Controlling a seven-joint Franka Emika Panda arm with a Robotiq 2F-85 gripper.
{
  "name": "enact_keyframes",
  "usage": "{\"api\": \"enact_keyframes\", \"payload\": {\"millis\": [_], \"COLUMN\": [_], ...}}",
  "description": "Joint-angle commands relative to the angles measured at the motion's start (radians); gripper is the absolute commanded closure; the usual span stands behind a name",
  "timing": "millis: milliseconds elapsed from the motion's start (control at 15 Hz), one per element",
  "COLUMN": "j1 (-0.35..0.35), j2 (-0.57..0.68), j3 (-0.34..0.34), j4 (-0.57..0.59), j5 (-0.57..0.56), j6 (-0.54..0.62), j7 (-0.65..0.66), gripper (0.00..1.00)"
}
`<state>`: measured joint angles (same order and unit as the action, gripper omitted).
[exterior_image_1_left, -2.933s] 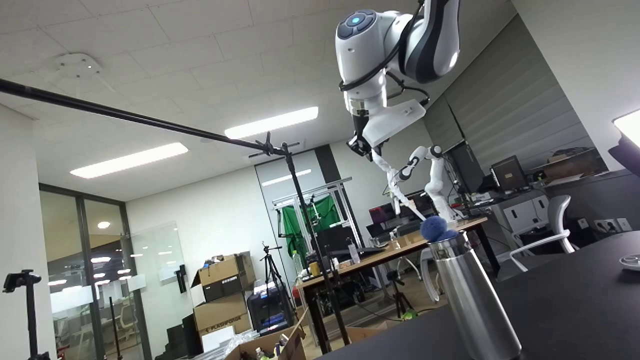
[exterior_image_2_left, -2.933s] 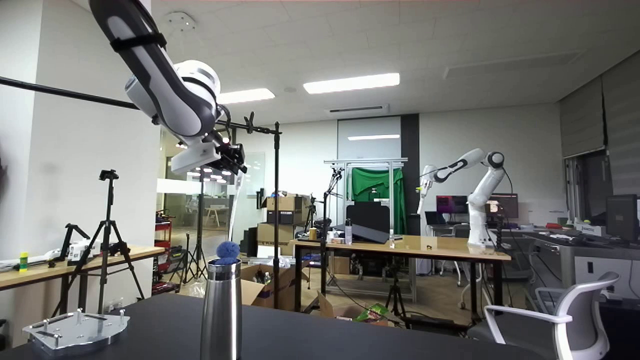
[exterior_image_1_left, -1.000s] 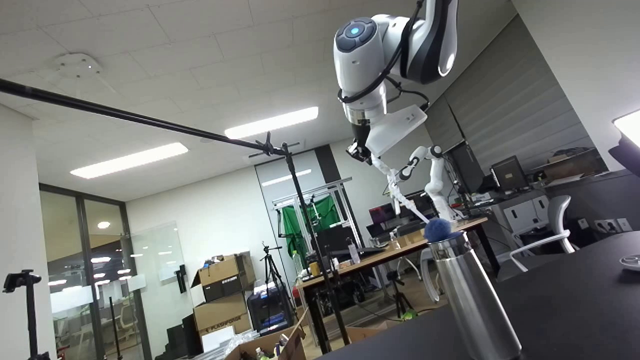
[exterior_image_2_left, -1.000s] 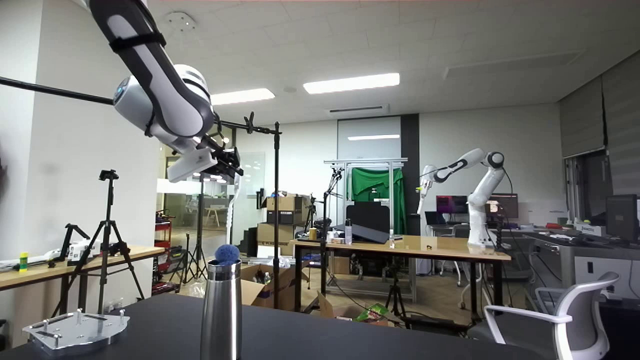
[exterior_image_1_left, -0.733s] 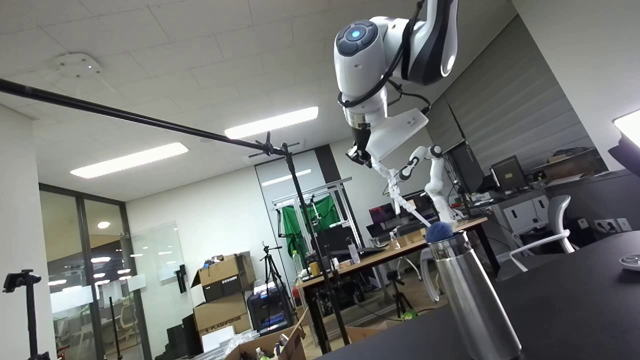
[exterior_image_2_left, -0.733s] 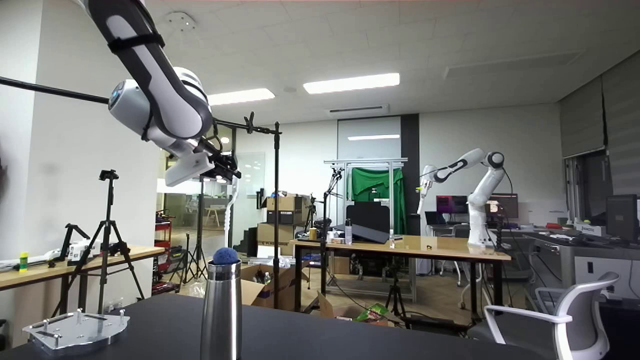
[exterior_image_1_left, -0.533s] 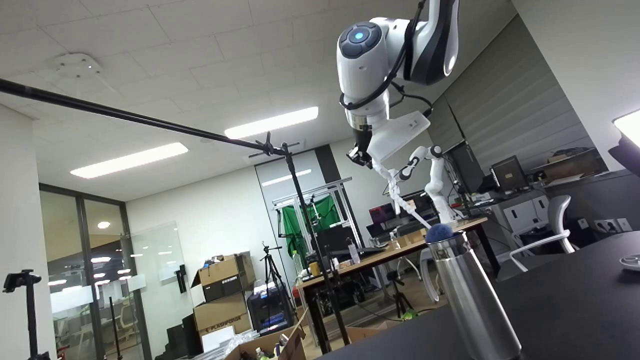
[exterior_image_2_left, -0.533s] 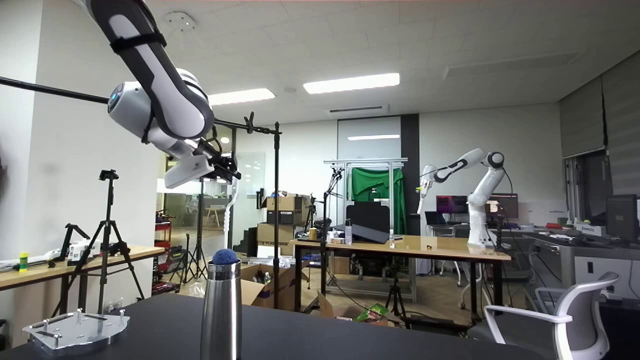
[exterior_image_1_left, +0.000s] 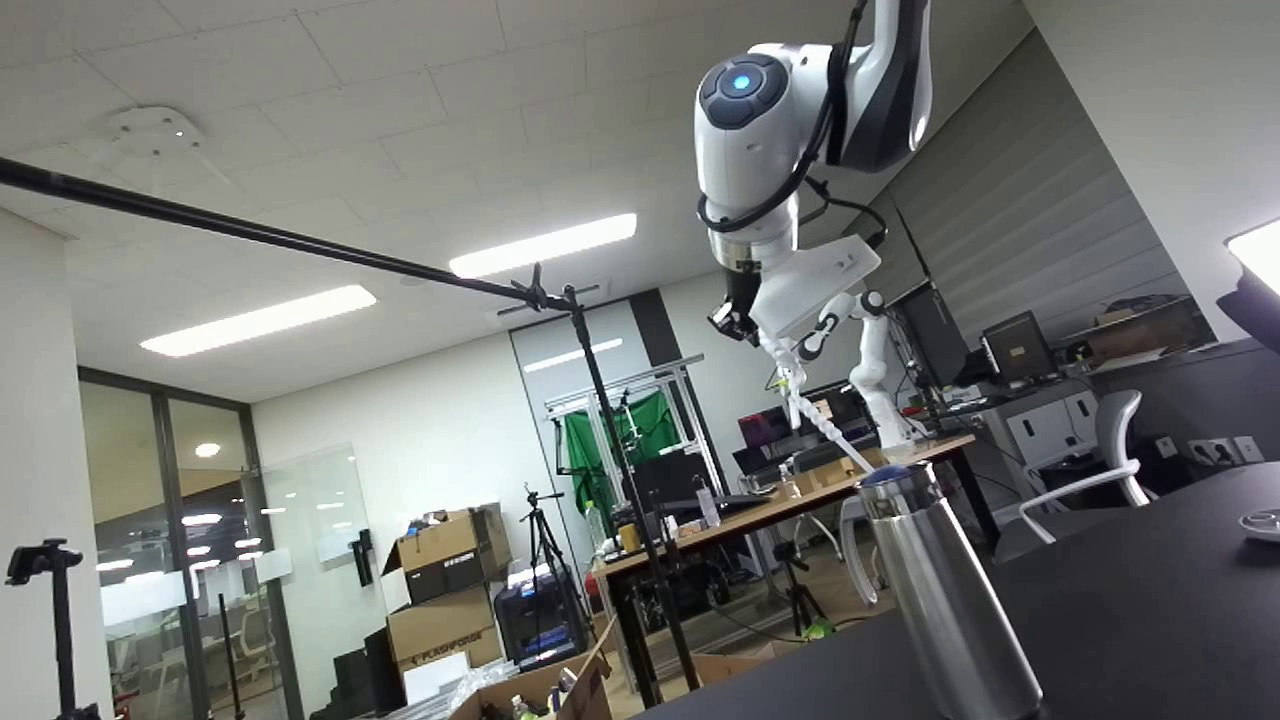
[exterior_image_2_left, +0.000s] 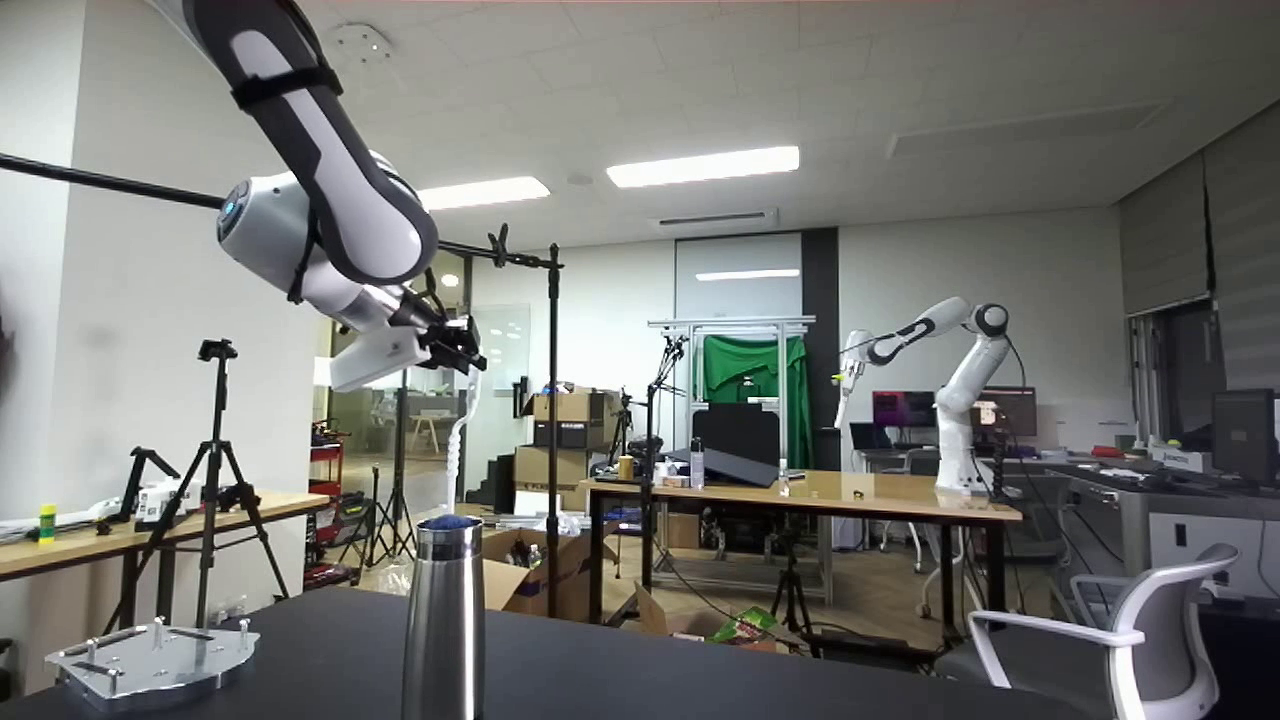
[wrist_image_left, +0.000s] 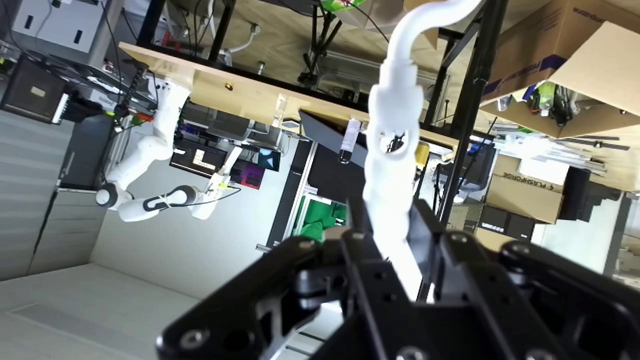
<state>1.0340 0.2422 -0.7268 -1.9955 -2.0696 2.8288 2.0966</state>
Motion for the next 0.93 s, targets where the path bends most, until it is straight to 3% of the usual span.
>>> {"api": "enact_keyframes", "payload": {"millis": [0, 67, 200, 533, 667, 733, 800, 867], "j1": [-0.010, -0.011, -0.009, 0.011, 0.002, -0.205, -0.054, -0.097], "j2": [-0.002, -0.006, -0.021, -0.087, -0.111, -0.156, -0.132, -0.142], "j3": [0.009, 0.007, 0.003, -0.024, -0.041, 0.165, -0.015, 0.017], "j4": [-0.007, -0.011, -0.019, -0.055, -0.060, -0.071, -0.067, -0.076], "j5": [-0.057, -0.055, -0.054, 0.005, 0.088, 0.138, 0.210, 0.279], "j6": [-0.020, -0.021, -0.020, -0.024, 0.034, 0.043, 0.116, 0.152], "j7": [0.097, 0.099, 0.091, -0.047, -0.167, -0.276, -0.330, -0.410], "gripper": [0.94, 0.50, 0.43, 0.09, 0.00, 0.00, 0.00, 0.00]}}
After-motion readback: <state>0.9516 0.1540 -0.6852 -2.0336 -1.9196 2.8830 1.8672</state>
